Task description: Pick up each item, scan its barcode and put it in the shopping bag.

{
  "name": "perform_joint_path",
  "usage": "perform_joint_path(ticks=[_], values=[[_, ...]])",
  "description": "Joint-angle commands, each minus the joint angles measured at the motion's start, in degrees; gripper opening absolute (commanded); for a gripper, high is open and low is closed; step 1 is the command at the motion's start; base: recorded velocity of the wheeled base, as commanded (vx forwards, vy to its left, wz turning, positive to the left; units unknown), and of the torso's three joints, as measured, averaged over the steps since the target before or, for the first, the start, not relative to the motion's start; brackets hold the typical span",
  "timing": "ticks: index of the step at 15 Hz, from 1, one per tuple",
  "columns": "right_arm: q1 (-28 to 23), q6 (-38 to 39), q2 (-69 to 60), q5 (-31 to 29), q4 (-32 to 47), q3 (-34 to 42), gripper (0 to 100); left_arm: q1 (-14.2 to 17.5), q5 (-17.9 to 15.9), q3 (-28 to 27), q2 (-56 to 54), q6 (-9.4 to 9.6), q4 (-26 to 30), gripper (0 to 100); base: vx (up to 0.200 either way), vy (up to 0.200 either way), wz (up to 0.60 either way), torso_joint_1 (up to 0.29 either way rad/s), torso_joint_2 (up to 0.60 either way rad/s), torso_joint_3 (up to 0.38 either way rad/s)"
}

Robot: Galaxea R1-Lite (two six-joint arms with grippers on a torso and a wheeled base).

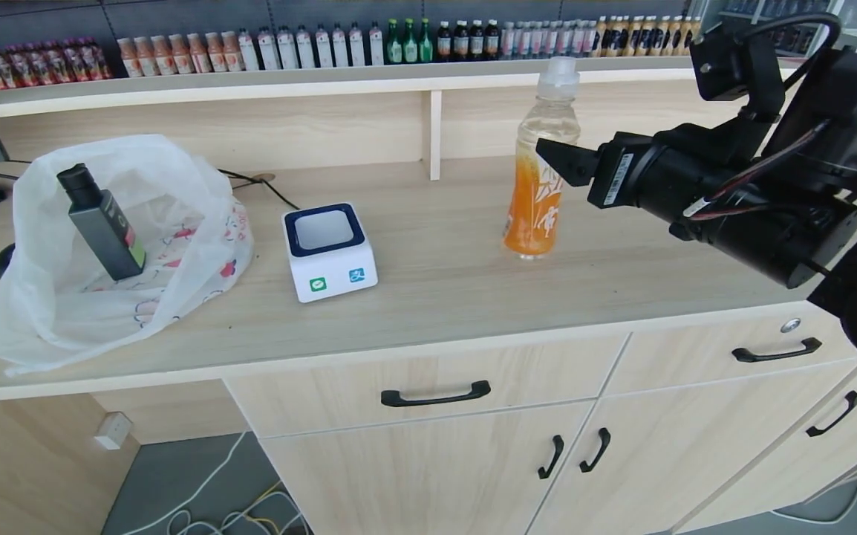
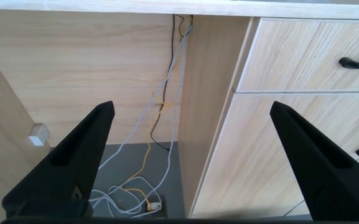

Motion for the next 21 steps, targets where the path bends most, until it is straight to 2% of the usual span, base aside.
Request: perform_joint_path(ticks=[1, 12, 17, 21], values=[[-0.1, -0.2, 1.3, 0.6, 0.0, -0.7, 100, 0.0, 0.0, 0.0, 0.0, -0.01, 0.0, 100, 0.000, 0.000, 0.00, 0.000, 0.00, 0.000], [-0.3, 0.9, 9.0, 1.6, -3.1, -1.9, 100, 0.0, 0.0, 0.0, 0.0, -0.01, 0.0, 100, 0.000, 0.000, 0.00, 0.000, 0.00, 0.000], [-1.2, 0.7, 14.7, 1.5, -6.9, -6.0, 100, 0.0, 0.0, 0.0, 0.0, -0.01, 0.0, 100, 0.000, 0.000, 0.00, 0.000, 0.00, 0.000], [-1.8, 0.0, 16.8, 1.7, -7.0, -8.5, 100, 0.0, 0.0, 0.0, 0.0, -0.01, 0.0, 100, 0.000, 0.000, 0.00, 0.000, 0.00, 0.000]])
